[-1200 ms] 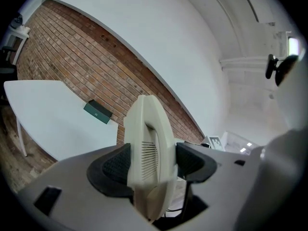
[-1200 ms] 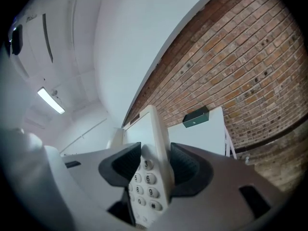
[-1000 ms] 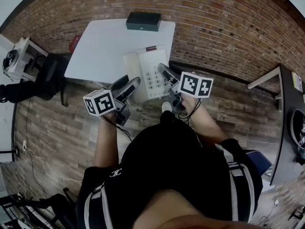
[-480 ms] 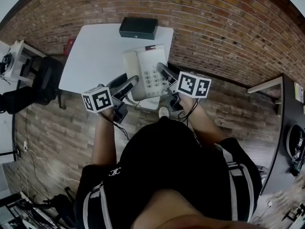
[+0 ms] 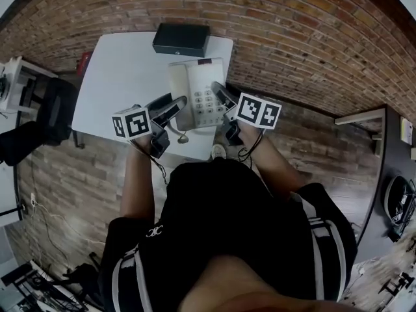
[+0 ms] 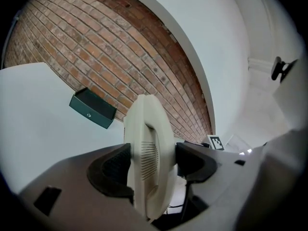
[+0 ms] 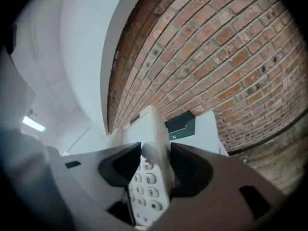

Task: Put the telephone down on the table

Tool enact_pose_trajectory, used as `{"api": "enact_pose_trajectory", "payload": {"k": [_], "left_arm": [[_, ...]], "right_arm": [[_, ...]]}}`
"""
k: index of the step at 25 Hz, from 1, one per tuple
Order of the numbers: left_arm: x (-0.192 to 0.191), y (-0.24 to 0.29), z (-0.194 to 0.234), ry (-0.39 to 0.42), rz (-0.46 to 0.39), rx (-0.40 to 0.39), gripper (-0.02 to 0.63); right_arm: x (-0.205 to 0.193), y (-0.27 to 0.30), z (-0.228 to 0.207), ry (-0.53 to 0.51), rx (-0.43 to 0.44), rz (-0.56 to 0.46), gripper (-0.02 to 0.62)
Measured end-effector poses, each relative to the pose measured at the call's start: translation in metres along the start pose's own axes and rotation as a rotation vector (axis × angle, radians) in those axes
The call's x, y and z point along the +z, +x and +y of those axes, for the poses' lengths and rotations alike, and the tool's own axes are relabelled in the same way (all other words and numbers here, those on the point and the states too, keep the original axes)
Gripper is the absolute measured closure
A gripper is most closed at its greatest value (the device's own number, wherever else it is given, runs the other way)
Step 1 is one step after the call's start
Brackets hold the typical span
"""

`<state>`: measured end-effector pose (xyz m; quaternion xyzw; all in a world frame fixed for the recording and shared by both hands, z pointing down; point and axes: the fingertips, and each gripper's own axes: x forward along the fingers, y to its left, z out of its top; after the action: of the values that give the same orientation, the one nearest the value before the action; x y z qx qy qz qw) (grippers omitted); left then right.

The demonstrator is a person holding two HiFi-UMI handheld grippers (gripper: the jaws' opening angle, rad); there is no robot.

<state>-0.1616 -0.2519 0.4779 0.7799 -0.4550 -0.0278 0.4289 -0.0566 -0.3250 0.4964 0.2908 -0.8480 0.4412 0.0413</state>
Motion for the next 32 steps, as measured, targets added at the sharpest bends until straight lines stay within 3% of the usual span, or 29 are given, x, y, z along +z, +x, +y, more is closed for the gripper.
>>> {"api": "enact_pose_trajectory", "payload": {"k": [11,20,32], "left_arm": [[-0.001,0.045,0.076,-0.061,0.213,-0.096,0.311],[-0.017,0.082,0.126,-0.113,0.345,-0.123,0.311],[-0.037,0.120,0.166,-0.153,0.439,-0.110,0.314]], "right_arm": [[-0.030,0.049,-0.059,0.146,-0.190,-0.040,0.420],[-0.058,0.074,-0.107,0.253,-0.312,-0.044,0.422],[-0.078,0.094,-0.154,0.313,-0.407,-0.019,0.422]]}}
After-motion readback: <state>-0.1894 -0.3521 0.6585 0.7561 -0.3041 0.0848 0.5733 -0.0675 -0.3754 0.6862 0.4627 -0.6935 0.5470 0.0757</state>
